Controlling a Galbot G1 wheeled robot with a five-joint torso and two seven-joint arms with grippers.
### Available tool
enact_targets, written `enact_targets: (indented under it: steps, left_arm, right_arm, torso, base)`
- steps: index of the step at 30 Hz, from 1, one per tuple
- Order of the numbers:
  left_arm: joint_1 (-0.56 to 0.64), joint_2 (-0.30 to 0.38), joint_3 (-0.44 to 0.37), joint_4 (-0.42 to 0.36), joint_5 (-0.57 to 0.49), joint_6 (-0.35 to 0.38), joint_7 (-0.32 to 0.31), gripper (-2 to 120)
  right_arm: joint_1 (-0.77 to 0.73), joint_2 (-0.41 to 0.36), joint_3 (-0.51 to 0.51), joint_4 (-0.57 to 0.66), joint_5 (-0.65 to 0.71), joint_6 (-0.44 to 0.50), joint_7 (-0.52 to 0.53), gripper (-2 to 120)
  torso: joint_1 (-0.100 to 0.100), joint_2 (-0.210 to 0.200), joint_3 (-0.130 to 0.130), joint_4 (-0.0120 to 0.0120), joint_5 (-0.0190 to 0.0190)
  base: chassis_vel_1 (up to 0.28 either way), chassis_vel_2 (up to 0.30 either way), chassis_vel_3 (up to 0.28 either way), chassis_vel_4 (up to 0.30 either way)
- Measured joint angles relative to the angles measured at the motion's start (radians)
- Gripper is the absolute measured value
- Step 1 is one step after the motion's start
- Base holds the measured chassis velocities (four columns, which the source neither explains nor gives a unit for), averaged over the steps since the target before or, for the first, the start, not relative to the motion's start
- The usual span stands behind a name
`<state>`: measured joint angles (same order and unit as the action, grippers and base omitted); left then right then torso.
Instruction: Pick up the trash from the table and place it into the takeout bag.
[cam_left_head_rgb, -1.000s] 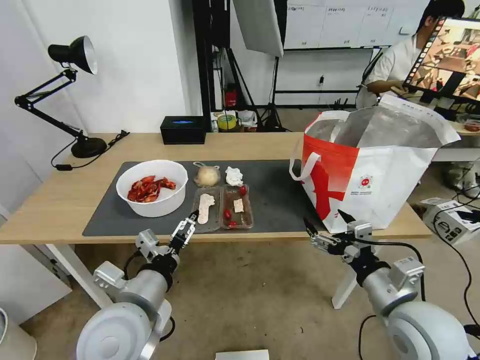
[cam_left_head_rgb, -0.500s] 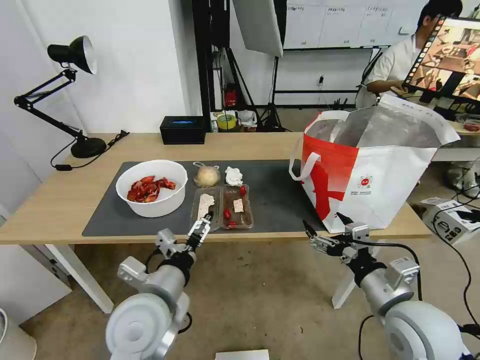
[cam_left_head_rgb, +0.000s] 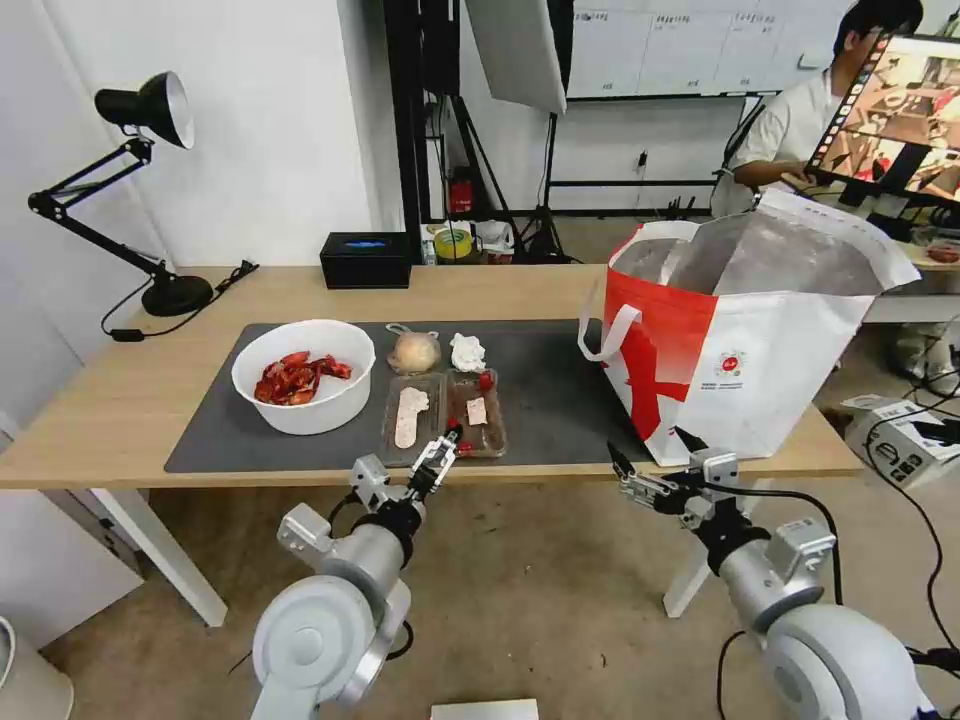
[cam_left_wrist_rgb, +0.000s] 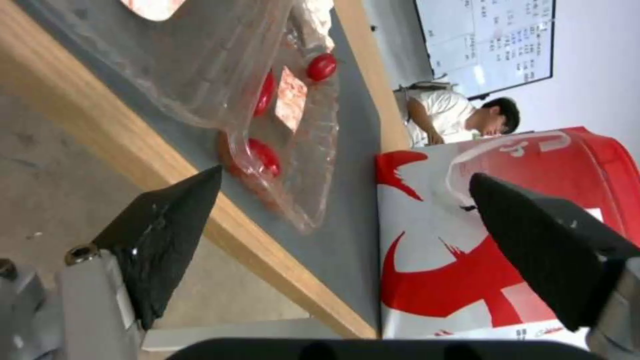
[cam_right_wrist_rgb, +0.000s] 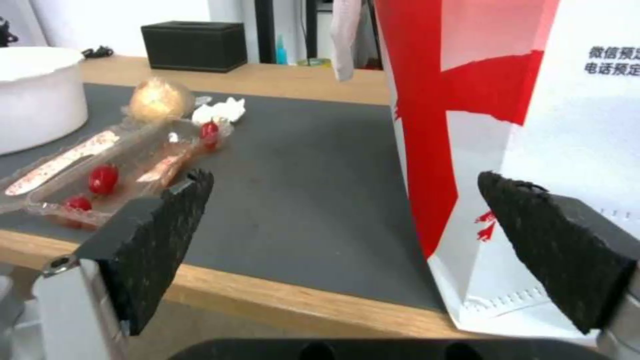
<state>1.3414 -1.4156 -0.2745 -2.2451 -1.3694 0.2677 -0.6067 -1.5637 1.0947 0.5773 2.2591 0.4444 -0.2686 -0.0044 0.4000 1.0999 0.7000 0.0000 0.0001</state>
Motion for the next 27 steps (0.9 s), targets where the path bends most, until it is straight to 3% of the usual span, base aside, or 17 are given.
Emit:
enact_targets:
  steps: [10, 27]
  left_arm:
    - [-0.054, 0.007, 0.014, 0.074, -0.008, -0.003, -0.013, 100]
    - [-0.096, 0.016, 0.002, 0.125, -0.022, -0.004, -0.029, 100]
  right_arm:
    - [-0.002, 0.000, 0.010, -0.001, 0.001, 0.000, -0.001, 100]
    - [-0.022, 0.010, 0.009, 0.000, -0.016, 0.000, -0.001, 100]
  torso:
    - [0.000, 0.000, 0.000, 0.0000, -0.0002]
    - [0.000, 0.000, 0.000, 0.0000, -0.0001]
  base:
    - [0.000, 0.000, 0.000, 0.000]
    - [0.000, 0.000, 0.000, 0.000]
